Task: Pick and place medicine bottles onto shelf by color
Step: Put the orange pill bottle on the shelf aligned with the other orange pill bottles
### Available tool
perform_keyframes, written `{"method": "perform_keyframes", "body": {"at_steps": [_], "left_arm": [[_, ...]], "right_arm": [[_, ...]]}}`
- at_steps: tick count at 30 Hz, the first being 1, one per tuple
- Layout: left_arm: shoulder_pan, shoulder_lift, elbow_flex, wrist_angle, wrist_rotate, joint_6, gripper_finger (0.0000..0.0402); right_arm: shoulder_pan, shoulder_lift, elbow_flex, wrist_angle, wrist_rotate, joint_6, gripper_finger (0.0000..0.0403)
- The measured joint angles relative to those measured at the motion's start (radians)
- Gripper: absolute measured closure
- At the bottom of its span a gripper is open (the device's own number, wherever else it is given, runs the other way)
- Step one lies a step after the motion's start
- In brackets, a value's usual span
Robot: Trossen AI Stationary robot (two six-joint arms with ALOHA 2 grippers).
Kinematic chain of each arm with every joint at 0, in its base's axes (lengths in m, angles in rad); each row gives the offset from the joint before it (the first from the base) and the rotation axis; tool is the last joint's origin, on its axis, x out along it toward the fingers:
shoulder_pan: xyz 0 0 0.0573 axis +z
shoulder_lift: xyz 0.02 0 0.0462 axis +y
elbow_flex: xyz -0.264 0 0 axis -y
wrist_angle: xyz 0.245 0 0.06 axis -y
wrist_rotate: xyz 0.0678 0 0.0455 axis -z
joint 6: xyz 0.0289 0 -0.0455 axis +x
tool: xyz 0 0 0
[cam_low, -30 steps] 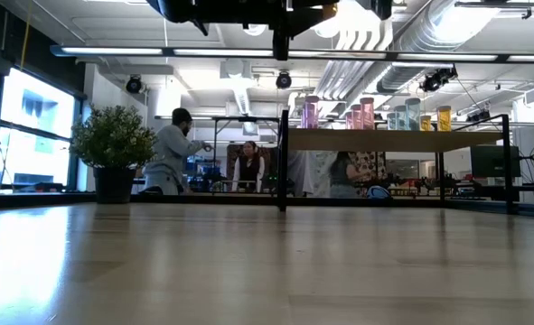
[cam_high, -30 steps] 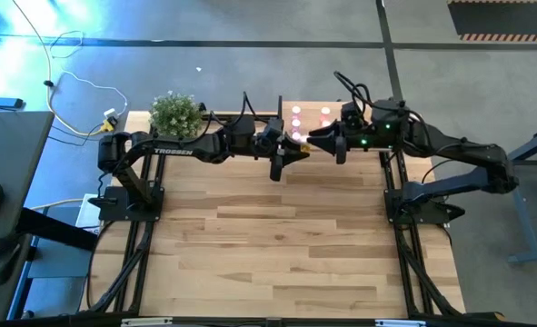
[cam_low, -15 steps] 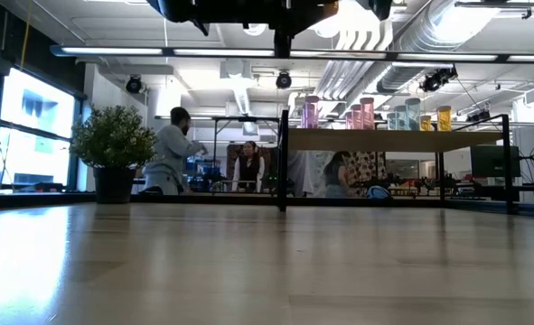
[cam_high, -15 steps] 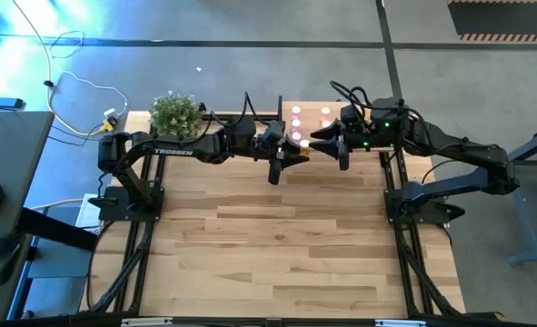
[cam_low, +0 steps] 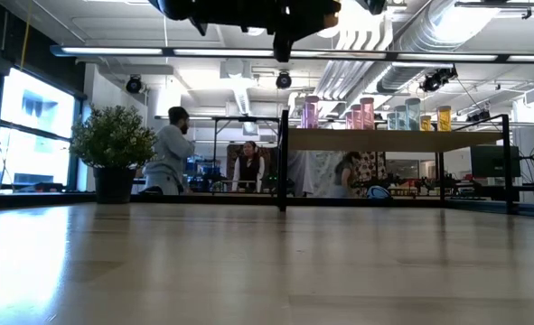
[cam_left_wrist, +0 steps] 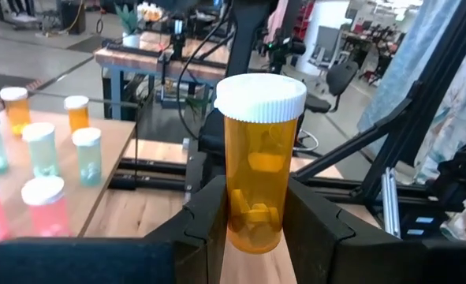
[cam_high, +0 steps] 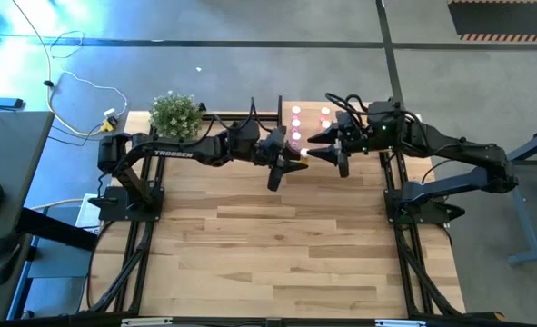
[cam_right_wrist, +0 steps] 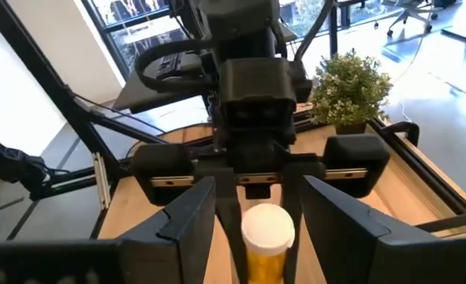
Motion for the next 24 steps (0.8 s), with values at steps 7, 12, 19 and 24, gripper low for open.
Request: {"method": "perform_keyframes", "body": {"at_steps": [7, 12, 19, 24], "left_arm": [[0.001, 0.001, 0.0, -0.037, 0.0, 0.003, 0.0307], [0.002, 0.001, -0.001, -0.102, 0.0, 0.057, 0.0307], [0.002, 0.001, -0.001, -0.169, -0.029, 0.113, 0.0307], [0.001, 0.002, -0.001, -0.19, -0.041, 0.123, 0.0307]], "right_arm": [[0.0, 0.01, 0.002, -0.006, 0.0, 0.023, 0.0223], [0.0, 0.049, 0.002, -0.078, -0.015, 0.019, 0.0223], [0.0, 0.077, 0.002, -0.128, -0.02, 0.018, 0.0223], [0.0, 0.079, 0.002, -0.134, -0.022, -0.008, 0.0223]]}}
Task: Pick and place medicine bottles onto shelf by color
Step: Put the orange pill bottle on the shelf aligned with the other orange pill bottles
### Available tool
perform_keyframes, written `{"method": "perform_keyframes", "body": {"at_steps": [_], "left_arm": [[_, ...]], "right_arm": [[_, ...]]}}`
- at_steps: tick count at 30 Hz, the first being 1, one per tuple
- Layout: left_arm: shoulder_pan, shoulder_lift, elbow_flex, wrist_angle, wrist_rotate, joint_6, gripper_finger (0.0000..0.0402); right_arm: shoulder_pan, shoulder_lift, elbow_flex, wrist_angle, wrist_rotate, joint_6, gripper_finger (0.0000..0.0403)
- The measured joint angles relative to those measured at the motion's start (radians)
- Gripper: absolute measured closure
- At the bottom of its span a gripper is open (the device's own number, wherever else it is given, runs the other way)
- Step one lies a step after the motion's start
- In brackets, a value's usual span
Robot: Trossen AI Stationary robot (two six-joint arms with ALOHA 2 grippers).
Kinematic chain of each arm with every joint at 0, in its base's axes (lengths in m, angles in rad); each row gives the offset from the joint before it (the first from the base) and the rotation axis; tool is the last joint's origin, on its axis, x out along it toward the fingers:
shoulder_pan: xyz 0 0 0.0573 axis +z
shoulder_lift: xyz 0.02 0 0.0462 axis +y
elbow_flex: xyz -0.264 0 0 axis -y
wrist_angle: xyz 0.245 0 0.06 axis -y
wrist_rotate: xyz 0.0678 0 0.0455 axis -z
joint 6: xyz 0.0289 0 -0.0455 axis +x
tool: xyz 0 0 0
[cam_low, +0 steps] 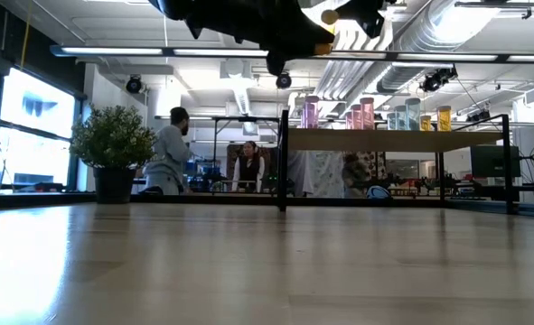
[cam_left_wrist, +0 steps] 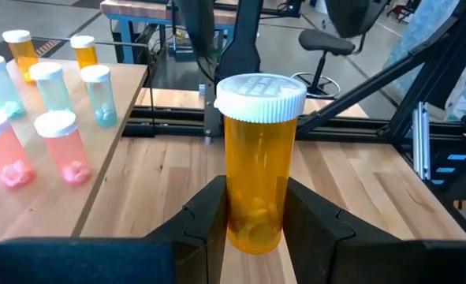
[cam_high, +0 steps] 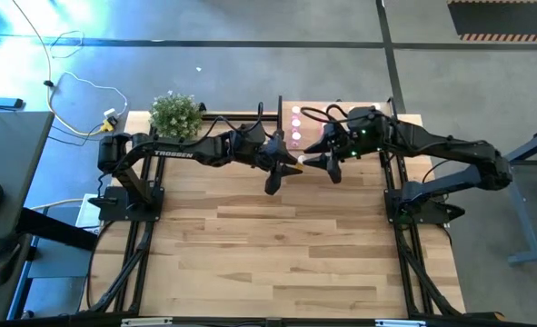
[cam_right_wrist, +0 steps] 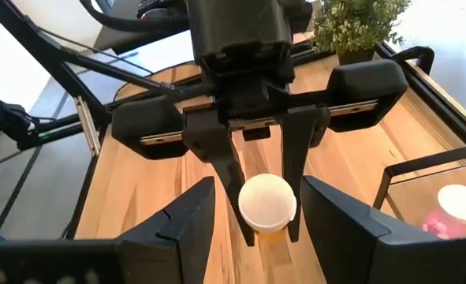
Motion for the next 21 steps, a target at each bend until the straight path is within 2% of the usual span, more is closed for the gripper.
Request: {"method": "perform_keyframes", "body": {"at_steps": [14, 21], "left_arm": [[-0.001, 0.0, 0.0, -0.001, -0.004, 0.0, 0.0307], [-0.001, 0.0, 0.0, -0.001, -0.004, -0.001, 0.0307]], "right_arm": [[0.0, 0.065, 0.0, -0.012, 0.0, -0.064, 0.0227], [0.0, 0.065, 0.0, -0.012, 0.0, -0.062, 0.0265]]}}
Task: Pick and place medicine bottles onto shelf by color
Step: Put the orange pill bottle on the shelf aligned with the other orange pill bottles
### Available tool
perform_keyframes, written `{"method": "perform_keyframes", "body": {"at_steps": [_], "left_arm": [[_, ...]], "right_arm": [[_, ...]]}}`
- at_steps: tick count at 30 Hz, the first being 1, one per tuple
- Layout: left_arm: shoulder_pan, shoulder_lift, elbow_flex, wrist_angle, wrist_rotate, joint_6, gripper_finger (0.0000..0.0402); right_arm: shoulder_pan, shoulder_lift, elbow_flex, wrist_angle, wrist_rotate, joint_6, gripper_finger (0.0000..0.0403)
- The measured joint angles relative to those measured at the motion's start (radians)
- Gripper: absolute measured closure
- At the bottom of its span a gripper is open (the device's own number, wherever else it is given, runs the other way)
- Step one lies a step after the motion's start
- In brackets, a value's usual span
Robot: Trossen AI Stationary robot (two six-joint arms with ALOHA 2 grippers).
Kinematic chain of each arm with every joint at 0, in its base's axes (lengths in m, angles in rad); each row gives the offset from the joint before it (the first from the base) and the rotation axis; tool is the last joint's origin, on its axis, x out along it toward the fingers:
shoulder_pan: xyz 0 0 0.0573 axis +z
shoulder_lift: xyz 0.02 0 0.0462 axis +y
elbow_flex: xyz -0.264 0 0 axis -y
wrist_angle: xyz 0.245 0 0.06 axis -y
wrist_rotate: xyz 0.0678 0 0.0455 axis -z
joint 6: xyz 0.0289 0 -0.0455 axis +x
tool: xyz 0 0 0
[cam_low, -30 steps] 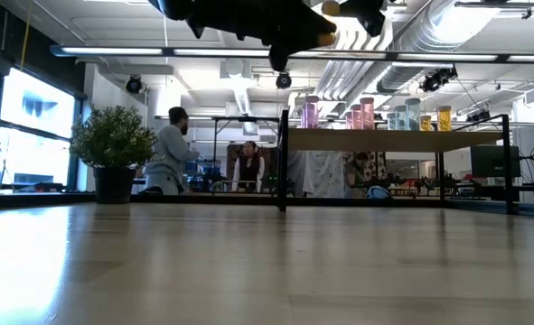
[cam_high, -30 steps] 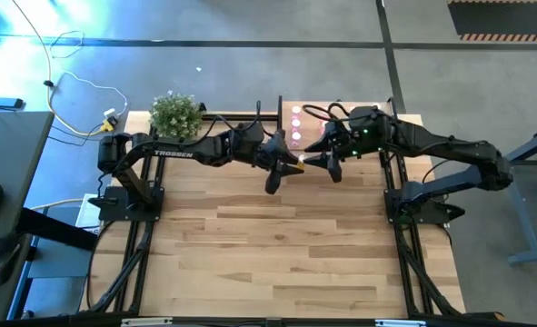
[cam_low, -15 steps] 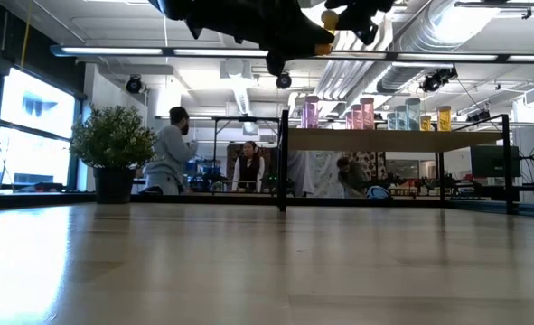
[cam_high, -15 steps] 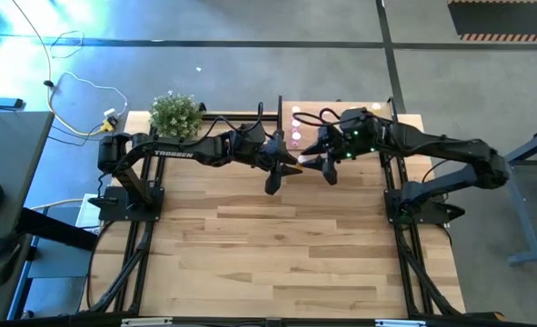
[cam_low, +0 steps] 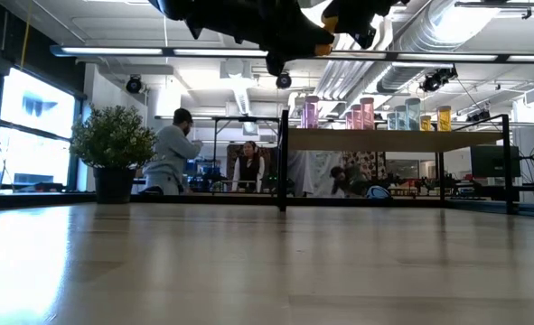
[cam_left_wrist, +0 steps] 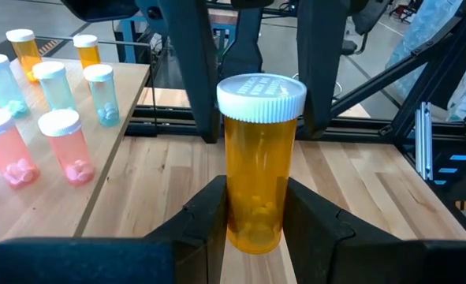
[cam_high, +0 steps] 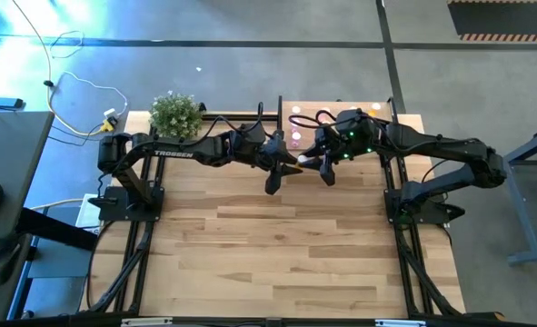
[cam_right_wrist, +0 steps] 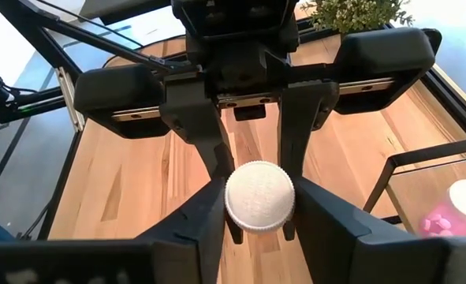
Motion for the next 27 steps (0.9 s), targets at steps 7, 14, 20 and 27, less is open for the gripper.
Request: {"method": "perform_keyframes", "body": {"at_steps": [7, 14, 20, 27], "left_arm": [[0.0, 0.0, 0.0, 0.0, 0.0, -0.002, 0.0307], [0.0, 0.0, 0.0, -0.001, -0.002, -0.002, 0.0307], [0.0, 0.0, 0.0, 0.0, -0.003, 0.0, 0.0281], [0.0, 0.0, 0.0, 0.002, -0.003, 0.0, 0.0223]], "right_arm": [[0.0, 0.0, 0.0, -0.004, 0.0, 0.01, 0.0287], [0.0, -0.001, 0.0, -0.012, 0.0, 0.018, 0.0287], [0.0, -0.002, 0.0, -0.026, 0.002, 0.018, 0.0288], [0.0, -0.001, 0.0, -0.044, 0.013, 0.043, 0.0288]]}}
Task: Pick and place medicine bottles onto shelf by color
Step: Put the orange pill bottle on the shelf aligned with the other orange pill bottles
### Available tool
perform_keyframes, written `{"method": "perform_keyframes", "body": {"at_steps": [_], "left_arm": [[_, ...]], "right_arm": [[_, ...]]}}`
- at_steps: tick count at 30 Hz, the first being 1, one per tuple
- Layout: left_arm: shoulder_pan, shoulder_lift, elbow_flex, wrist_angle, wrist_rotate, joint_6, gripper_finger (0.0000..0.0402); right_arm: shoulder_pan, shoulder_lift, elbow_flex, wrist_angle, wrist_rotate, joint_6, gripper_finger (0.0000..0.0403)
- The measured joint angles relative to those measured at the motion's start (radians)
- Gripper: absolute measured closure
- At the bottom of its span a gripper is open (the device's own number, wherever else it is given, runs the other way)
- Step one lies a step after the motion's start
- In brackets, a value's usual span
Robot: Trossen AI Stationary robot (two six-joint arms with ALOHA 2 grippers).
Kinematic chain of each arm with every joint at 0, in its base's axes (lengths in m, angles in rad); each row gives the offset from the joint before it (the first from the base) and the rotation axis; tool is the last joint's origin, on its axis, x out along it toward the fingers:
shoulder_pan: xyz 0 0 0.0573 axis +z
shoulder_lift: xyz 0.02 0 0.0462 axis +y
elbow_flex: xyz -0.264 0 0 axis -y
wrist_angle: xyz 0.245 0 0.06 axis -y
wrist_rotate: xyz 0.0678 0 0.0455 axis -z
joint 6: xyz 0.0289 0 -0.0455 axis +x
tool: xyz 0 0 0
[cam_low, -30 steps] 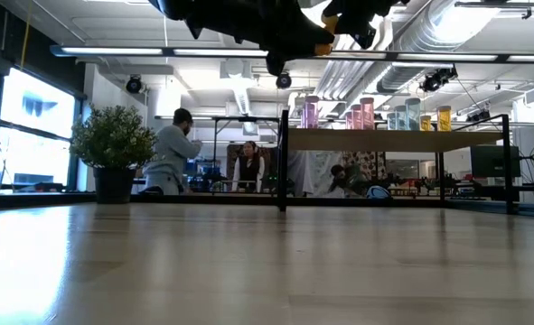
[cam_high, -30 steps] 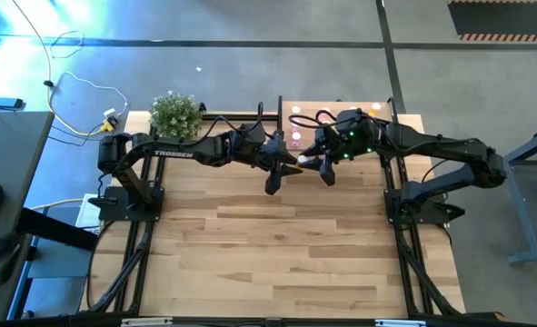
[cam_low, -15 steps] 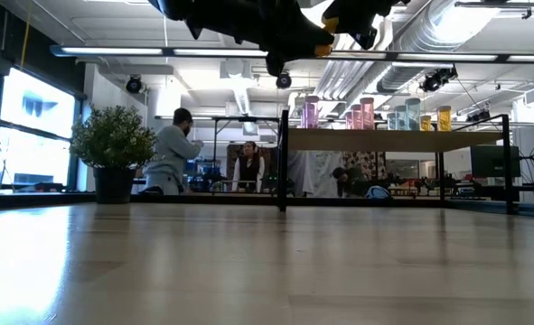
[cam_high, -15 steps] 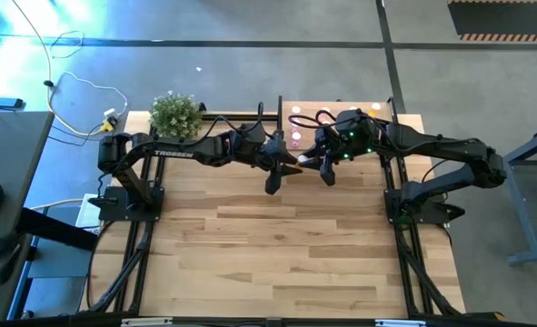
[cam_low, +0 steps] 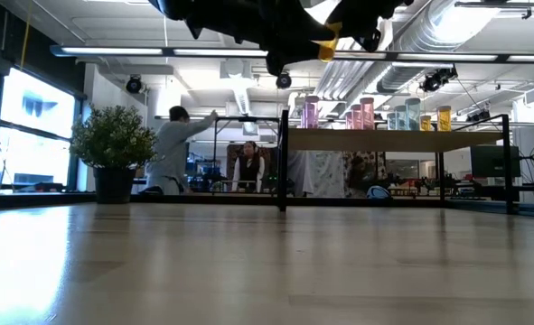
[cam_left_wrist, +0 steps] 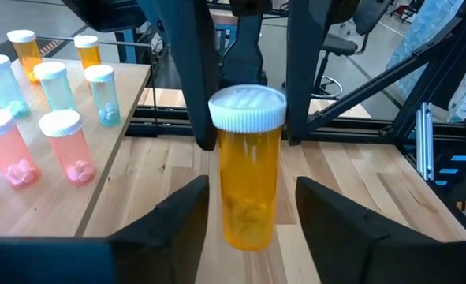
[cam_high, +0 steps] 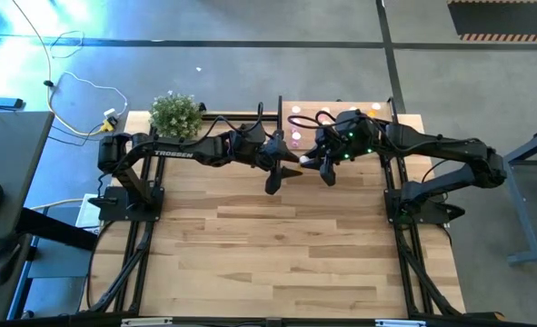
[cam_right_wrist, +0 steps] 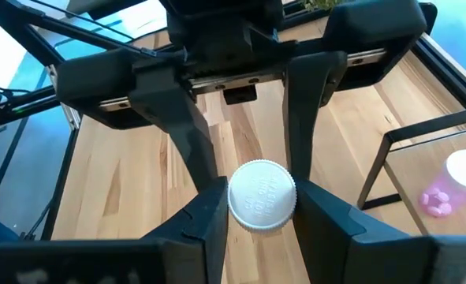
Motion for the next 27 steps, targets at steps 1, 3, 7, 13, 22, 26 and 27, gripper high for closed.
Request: {"method": "perform_keyframes", "body": {"at_steps": [1, 3, 7, 13, 22, 26, 27], "left_arm": [[0.0, 0.0, 0.0, 0.0, 0.0, 0.0, 0.0216], [0.0, 0.0, 0.0, 0.0, 0.0, -0.001, 0.0204], [0.006, 0.0, 0.0, -0.001, 0.0, -0.002, 0.0191], [0.024, 0.0, 0.0, -0.003, 0.0, -0.033, 0.0188], [0.037, 0.0, 0.0, -0.003, 0.0, -0.044, 0.0188], [0.037, 0.0, 0.0, -0.003, 0.0, -0.036, 0.0188], [0.037, 0.0, 0.0, -0.003, 0.0, -0.031, 0.0188]], "right_arm": [[0.0, 0.0, 0.0, 0.001, 0.001, 0.003, 0.0288], [0.0, -0.002, 0.0, -0.002, 0.002, 0.004, 0.0288], [0.0, -0.02, 0.0, -0.024, 0.038, 0.024, 0.0288], [0.0, -0.088, 0.0, -0.115, 0.162, 0.056, 0.0288], [0.0, -0.216, 0.0, -0.293, 0.404, 0.182, 0.0288], [0.0, -0.272, 0.0, -0.391, 0.512, 0.24, 0.0288], [0.0, -0.287, 0.0, -0.413, 0.537, 0.26, 0.0288]]}}
